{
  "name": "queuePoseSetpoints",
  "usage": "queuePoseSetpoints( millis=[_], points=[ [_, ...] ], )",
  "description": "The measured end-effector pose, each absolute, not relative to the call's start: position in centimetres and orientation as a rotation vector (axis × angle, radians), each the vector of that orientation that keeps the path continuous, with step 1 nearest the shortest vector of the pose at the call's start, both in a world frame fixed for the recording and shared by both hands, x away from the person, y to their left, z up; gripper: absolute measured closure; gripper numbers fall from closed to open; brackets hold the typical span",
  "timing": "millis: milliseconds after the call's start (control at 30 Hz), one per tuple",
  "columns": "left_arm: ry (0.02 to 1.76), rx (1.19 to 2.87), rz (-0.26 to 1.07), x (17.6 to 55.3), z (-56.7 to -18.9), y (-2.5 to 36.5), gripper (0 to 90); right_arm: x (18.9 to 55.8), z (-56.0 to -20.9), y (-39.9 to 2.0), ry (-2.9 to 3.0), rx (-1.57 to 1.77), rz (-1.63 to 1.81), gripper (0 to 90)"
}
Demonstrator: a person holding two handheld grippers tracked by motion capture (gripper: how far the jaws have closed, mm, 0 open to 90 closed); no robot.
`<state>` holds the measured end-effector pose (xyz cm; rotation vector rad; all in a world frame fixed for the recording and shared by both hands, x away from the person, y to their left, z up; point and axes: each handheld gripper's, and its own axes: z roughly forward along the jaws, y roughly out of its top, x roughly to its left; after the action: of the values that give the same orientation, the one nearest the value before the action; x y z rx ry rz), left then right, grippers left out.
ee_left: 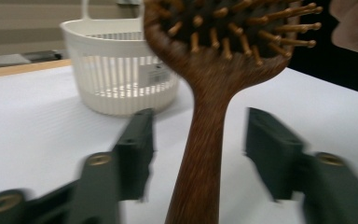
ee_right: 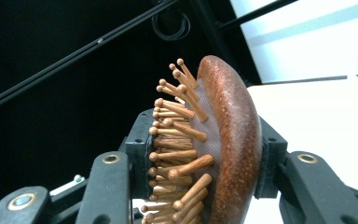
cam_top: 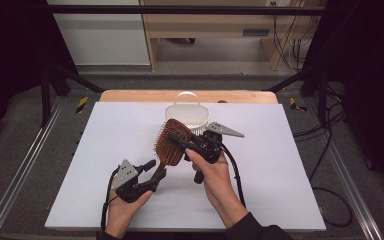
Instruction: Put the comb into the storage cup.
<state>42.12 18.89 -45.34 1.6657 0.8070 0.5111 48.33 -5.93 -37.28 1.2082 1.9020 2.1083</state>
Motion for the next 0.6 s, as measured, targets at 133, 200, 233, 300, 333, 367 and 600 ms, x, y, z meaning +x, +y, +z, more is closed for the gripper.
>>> queuePoseSetpoints(
  millis=[133, 200, 233, 300, 333, 367, 600],
  points=[
    [0.835, 1.606, 0.545, 41.7, -45.3, 19.6, 27.5, 49.0, -37.2, -6.3, 1.866, 1.219, 2.108, 52.4],
    [0.846, 1.602, 0.557, 41.4, -45.3, 19.9, 21.9, 49.4, -37.0, -6.5, 1.855, 1.23, 2.094, 52.3],
    [0.863, 1.6, 0.575, 41.3, -45.4, 20.2, 18.4, 49.6, -37.0, -6.6, 1.848, 1.228, 2.092, 52.2],
    [0.889, 1.591, 0.591, 41.1, -45.6, 20.8, 12.1, 49.9, -36.9, -6.8, 1.84, 1.247, 2.096, 52.2],
    [0.899, 1.584, 0.602, 41.1, -45.7, 21.1, 9.5, 50.0, -36.8, -6.9, 1.836, 1.246, 2.093, 52.1],
    [0.915, 1.58, 0.62, 41.0, -45.8, 21.5, 7.1, 50.0, -36.8, -7.0, 1.834, 1.248, 2.091, 52.1],
    [0.985, 1.507, 0.664, 40.4, -45.7, 24.7, 5.3, 50.6, -36.6, -7.4, 1.816, 1.256, 2.086, 52.0]
  ],
)
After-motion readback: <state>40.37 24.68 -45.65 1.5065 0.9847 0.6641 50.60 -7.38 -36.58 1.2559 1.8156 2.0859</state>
